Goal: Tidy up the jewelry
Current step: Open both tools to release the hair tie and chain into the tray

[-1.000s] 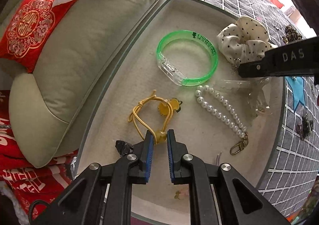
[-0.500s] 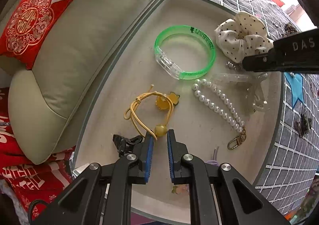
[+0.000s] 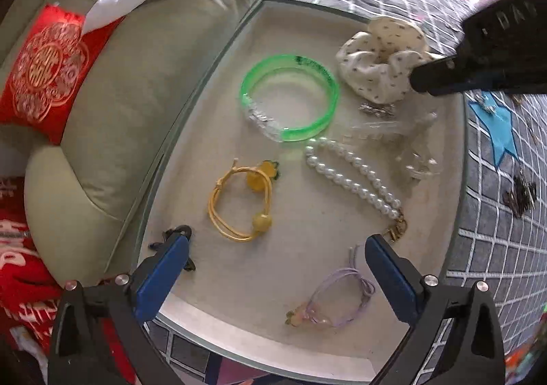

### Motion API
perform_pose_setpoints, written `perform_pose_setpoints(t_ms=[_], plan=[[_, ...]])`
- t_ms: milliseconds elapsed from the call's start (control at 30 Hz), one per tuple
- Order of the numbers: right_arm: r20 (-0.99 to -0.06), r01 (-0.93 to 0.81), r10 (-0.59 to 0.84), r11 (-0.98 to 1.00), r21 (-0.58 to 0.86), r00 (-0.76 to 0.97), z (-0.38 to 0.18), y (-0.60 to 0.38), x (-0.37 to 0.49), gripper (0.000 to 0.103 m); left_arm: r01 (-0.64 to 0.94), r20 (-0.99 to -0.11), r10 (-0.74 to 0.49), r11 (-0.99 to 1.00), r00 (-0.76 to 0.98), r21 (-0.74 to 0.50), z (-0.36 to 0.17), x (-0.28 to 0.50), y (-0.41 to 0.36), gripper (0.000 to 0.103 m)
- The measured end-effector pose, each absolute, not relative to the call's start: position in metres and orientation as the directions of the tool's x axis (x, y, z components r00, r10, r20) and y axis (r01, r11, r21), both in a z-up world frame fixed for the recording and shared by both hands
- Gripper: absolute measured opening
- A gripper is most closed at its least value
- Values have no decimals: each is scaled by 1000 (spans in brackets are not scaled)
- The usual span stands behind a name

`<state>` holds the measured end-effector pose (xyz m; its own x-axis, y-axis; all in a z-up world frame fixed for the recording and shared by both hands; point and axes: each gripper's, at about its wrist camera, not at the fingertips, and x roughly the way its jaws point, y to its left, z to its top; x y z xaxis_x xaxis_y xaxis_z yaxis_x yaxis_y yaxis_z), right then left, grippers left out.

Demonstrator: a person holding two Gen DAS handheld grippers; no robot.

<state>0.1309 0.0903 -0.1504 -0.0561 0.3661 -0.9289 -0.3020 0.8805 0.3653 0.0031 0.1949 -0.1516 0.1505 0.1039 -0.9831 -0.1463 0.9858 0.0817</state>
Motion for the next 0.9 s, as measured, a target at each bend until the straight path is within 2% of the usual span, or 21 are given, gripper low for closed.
perform_pose_setpoints(t_ms=[267,433,600,800,833,900], plan=[[-930,-304,365,882,361,-47,-137,80,123,19,-222,-984,88,974,154,52,-137,1,202,103],[-939,-340,341,880,331,-32,-129,82,112,36,-249,-977,131,965,165,87,-126,-5,212,103],[-950,-375,312,879,296,-19,-120,80,97,46,-277,-976,149,956,161,100,-119,-10,219,103],[-954,-387,299,881,273,8,-107,75,83,71,-311,-966,174,944,190,109,-100,-18,225,103],[-954,-385,300,882,273,12,-105,73,81,77,-312,-968,167,945,189,102,-99,-20,228,103],[-952,-378,307,883,276,21,-99,69,77,82,-313,-973,139,947,184,76,-95,-21,229,103]])
